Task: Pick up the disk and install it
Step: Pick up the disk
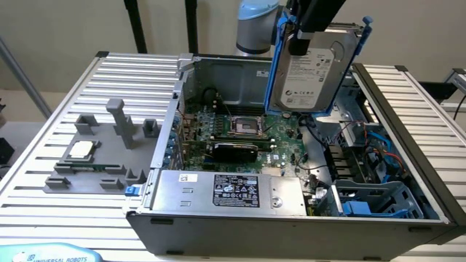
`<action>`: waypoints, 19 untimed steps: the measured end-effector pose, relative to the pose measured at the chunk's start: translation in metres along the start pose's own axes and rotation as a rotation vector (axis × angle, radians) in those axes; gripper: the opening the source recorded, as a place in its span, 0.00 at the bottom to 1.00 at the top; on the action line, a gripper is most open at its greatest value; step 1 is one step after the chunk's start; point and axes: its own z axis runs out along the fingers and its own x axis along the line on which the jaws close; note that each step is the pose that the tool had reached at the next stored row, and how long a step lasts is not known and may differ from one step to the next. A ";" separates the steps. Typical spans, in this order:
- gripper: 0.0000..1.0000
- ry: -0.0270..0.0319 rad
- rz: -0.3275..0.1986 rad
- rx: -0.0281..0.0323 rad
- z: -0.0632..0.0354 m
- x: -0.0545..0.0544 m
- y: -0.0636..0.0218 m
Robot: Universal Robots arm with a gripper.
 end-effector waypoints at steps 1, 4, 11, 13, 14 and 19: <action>0.33 0.0000 0.000 0.0000 0.0001 0.003 -0.0021; 0.33 0.0001 0.000 0.0000 0.0003 0.011 -0.0086; 0.33 -0.0001 0.000 0.0000 0.0007 0.035 -0.0206; 0.33 0.0000 0.000 0.0000 0.0009 0.043 -0.0229; 0.33 0.0000 0.000 0.0000 0.0010 0.047 -0.0239; 0.33 0.0000 0.000 0.0000 0.0015 0.068 -0.0286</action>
